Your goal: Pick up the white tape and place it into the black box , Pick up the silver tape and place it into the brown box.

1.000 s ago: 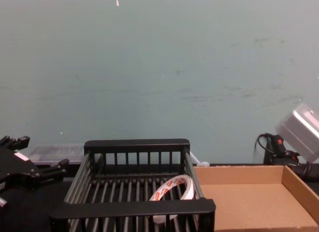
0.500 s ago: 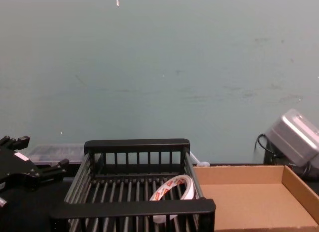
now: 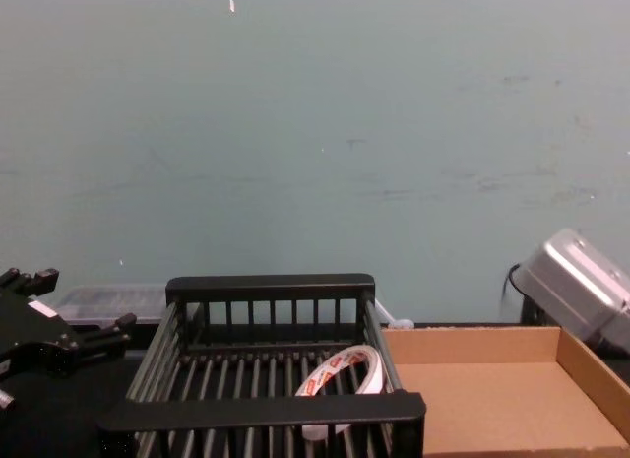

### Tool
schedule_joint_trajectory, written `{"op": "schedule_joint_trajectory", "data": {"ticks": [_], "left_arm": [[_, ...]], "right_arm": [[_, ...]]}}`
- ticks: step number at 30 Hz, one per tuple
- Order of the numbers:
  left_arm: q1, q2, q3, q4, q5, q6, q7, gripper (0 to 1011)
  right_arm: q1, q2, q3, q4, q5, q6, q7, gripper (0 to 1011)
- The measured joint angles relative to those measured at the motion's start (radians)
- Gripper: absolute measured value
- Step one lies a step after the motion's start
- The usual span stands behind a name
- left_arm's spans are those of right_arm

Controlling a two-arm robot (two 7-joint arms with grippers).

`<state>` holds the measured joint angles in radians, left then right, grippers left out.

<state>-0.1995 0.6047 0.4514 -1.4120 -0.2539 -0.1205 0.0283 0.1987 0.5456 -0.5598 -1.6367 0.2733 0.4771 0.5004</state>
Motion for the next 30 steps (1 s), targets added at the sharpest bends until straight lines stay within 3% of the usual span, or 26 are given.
{"op": "schedule_joint_trajectory", "data": {"ticks": [30], "left_arm": [[0.000,0.000,0.000,0.000,0.000,0.000,0.000,1001]], "right_arm": [[0.005,-0.004,-0.003,0.013,-0.008,0.010,0.001,1002]]}}
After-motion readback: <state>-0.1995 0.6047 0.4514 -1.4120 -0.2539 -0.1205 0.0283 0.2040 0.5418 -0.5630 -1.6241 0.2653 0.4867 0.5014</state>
